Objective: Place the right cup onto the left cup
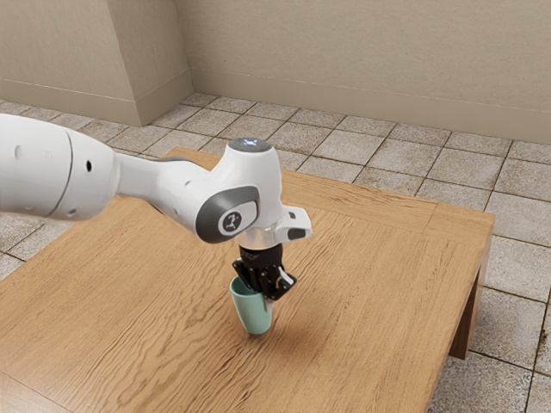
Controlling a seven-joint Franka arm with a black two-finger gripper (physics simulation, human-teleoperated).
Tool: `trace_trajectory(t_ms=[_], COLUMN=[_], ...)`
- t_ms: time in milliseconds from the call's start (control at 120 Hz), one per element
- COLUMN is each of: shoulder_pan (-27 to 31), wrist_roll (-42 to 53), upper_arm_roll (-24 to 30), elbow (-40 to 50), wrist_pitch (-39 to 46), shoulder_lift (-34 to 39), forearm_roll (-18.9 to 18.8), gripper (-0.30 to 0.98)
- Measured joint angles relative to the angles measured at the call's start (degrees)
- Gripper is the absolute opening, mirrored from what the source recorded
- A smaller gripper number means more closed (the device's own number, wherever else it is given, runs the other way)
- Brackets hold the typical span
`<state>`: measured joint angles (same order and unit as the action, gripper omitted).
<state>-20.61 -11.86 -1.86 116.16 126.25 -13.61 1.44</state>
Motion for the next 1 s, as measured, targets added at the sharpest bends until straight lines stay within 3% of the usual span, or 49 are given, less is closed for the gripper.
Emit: trace_trajectory(t_ms=[267,525,783,1000], shoulder_pan=[0.2,1.0,3.4,5.0], wrist_roll=[-0.1,-0.2,-0.1,0.0], upper_arm_roll=[-0.8,-1.2,-0.6,1.1], elbow=[-3.1,-12.9,-24.4,-28.4], wrist_pitch=[-5.0,-12.0,-17.2,-19.1], shoulder_lift=[3.6,3.8,-3.7,-7.6], forearm_roll=[-2.8,-6.7,-8.3,-9.4], gripper=[-0.08,-0.09,-0.1,-0.1])
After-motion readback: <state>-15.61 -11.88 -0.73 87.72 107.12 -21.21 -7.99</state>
